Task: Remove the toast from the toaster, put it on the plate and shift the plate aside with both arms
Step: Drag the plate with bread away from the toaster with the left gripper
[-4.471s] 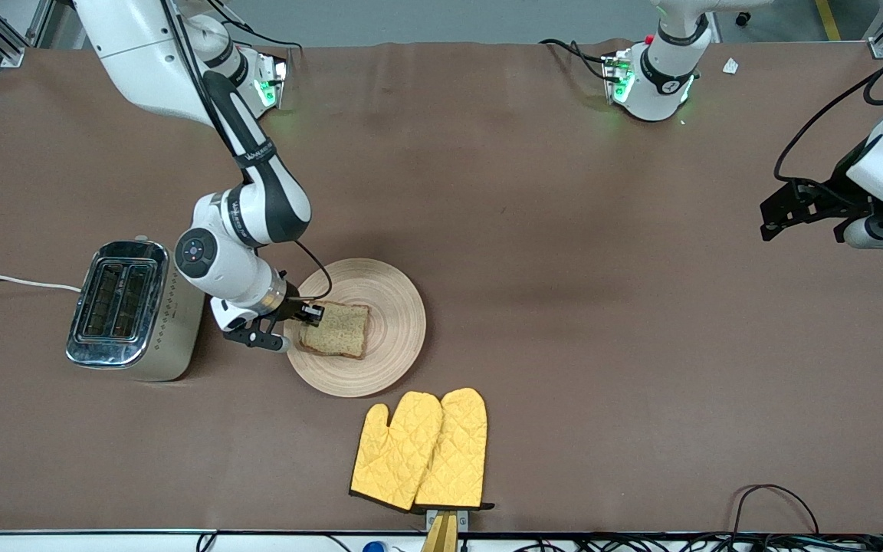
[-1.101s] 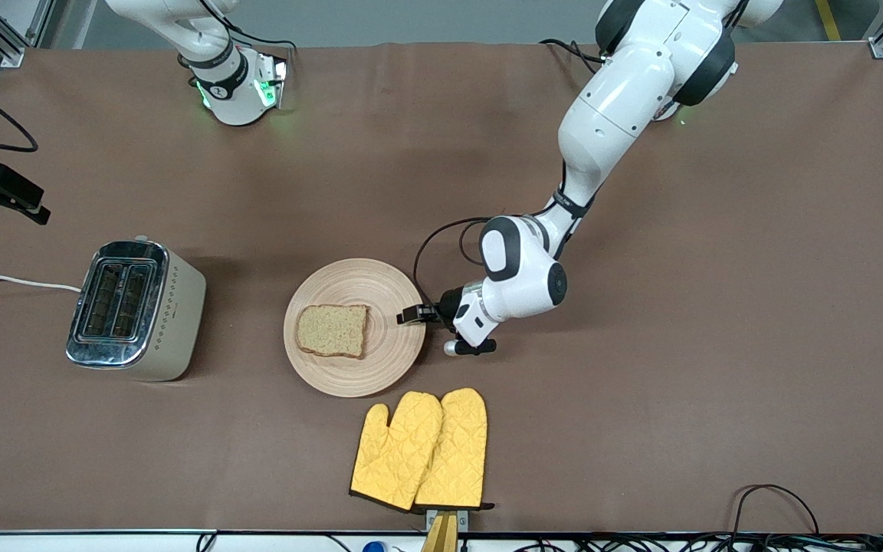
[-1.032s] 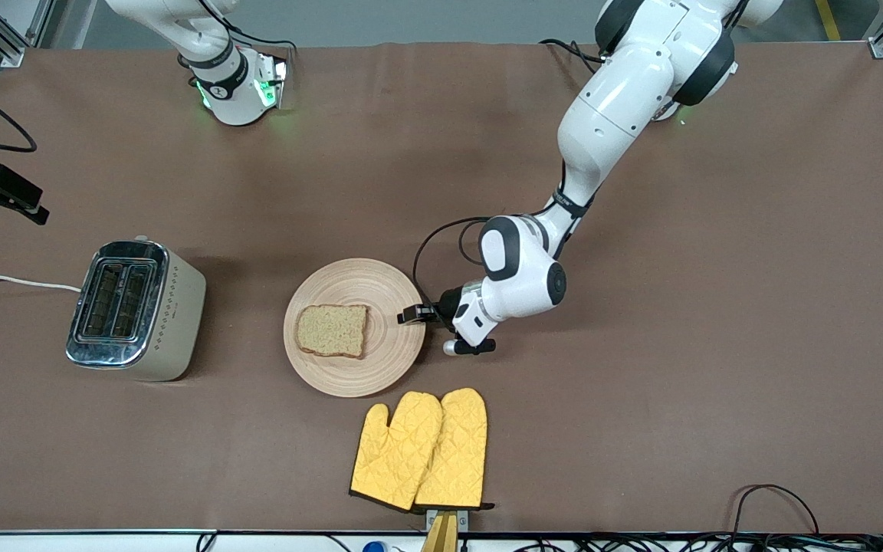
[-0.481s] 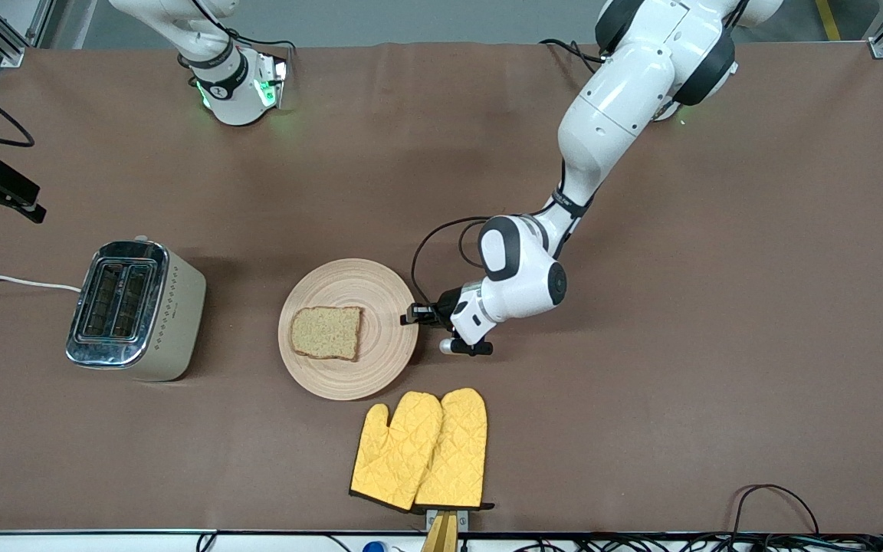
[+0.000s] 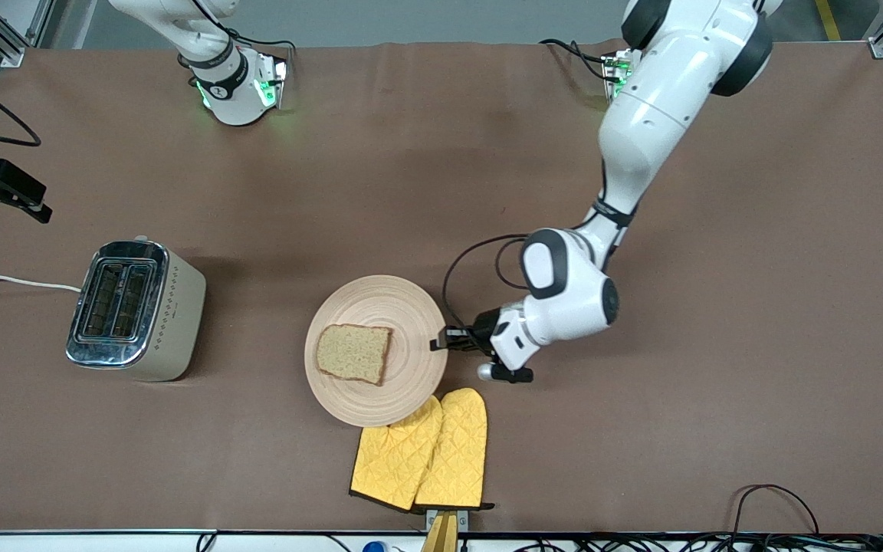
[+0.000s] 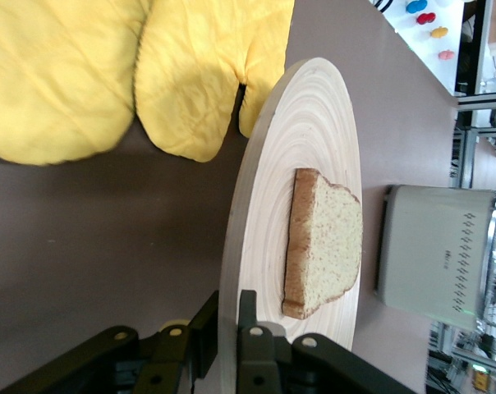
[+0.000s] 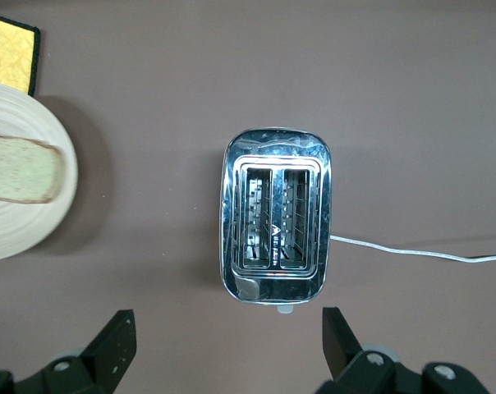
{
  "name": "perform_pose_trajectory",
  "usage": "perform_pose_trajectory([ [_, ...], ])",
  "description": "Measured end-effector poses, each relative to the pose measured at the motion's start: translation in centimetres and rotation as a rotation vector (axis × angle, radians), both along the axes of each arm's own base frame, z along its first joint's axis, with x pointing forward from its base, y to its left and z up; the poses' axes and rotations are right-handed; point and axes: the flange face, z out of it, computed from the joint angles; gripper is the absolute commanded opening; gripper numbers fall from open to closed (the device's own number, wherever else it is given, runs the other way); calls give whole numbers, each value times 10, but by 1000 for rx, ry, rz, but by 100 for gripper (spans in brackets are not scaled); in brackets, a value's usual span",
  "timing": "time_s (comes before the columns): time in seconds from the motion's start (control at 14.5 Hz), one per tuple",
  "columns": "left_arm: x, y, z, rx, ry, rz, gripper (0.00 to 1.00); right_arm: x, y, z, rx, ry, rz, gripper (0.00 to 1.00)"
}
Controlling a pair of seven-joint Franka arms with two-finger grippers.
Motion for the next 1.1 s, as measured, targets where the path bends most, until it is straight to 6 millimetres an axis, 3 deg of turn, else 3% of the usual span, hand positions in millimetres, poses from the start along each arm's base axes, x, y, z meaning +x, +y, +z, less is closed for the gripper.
perform_pose_trajectory([
  [0.14,14,38,11,-23,3,-44,0,0,-3,0,0,0,-5,100],
  [0.28,31,93,11,-52,-7,-99,0,0,-6,0,0,0,-10,100],
  [0.55,55,249,-5,-100,-44,-179,0,-1,-10,0,0,1,-12,100],
  [0.83,56,390,-11,-62,-64,-174,0,0,-10,0,0,1,-9,100],
  [1.1,42,484,-17,-69,-127,-149,0,0,-9,0,0,1,-8,100],
])
